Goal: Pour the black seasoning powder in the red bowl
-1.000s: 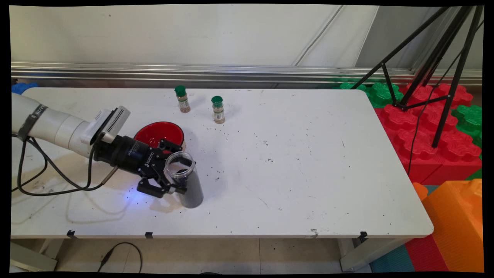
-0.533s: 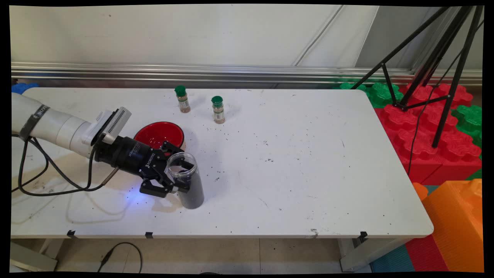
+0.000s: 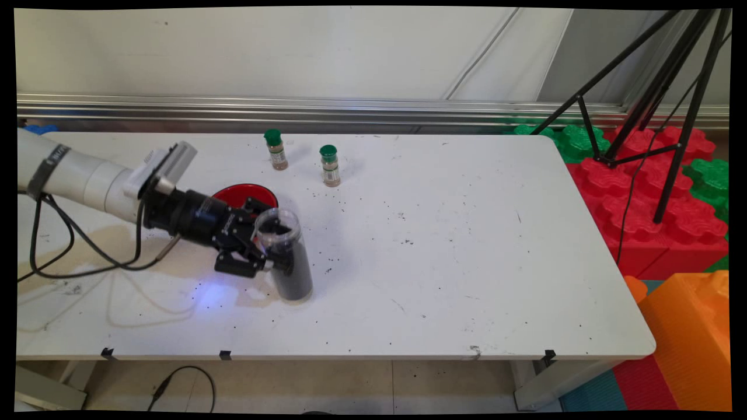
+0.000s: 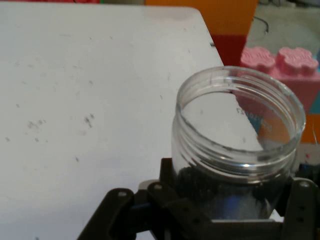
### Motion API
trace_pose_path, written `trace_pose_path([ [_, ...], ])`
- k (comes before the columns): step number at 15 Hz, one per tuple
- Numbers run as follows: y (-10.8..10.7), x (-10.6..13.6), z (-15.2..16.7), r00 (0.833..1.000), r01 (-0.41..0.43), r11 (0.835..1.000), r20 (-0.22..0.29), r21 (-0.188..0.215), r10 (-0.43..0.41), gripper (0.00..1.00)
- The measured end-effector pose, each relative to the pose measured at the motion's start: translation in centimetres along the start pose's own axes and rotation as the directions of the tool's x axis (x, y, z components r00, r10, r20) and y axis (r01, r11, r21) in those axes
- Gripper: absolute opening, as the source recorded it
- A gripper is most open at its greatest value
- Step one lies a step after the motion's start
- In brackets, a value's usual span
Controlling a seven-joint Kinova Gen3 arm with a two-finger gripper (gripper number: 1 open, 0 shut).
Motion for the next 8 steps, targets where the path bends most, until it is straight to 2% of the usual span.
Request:
trace_pose_path([
  [5, -1.0, 2.0, -0.9, 0.999, 0.028, 0.999, -0.041, 0.032, -0.027, 0.0],
  [8, -2.2, 3.8, -1.7, 0.997, 0.043, 0.997, -0.072, 0.067, -0.038, 0.0],
])
